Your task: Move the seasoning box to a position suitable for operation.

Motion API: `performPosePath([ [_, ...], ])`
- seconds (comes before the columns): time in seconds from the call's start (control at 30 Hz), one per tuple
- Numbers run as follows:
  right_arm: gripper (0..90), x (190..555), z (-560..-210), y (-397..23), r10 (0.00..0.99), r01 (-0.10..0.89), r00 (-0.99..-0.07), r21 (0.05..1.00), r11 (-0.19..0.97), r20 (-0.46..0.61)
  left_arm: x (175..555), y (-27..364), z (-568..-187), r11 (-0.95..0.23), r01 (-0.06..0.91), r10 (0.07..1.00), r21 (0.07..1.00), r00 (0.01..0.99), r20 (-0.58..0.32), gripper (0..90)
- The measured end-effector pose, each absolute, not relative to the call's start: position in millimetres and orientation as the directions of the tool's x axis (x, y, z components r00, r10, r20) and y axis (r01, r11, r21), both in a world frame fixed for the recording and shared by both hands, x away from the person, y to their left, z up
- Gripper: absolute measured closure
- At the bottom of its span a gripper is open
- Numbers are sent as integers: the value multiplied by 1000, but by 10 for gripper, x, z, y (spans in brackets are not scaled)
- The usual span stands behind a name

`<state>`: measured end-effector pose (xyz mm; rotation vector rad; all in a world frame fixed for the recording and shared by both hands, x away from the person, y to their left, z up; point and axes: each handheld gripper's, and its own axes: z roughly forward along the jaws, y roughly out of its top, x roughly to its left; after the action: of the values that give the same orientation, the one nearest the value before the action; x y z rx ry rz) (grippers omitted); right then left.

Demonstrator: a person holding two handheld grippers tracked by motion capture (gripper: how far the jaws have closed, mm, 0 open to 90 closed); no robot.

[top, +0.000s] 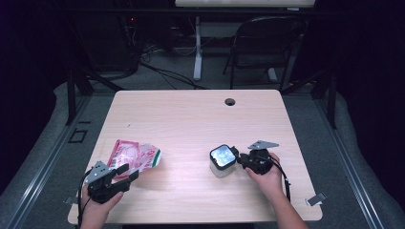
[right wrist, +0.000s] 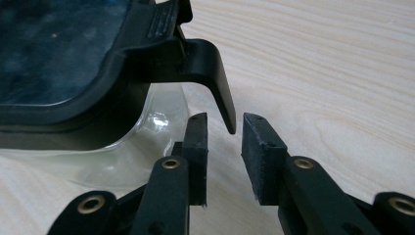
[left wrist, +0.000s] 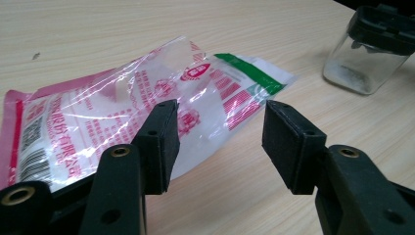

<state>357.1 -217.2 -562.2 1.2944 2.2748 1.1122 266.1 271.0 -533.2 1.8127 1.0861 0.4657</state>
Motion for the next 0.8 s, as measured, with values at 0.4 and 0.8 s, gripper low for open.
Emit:
performPosePath([
  [0.4, 771, 3695, -5708, -2113, 829, 617, -543, 735, 283, 136, 2603, 2808, -5347, -135, 507, 850, 852, 500, -163, 480],
  [0.8, 794, 3720, -5720, -2072, 833, 611, -542, 734, 296, 116, 2588, 2815, -5354, -127, 505, 857, 854, 489, -162, 481],
])
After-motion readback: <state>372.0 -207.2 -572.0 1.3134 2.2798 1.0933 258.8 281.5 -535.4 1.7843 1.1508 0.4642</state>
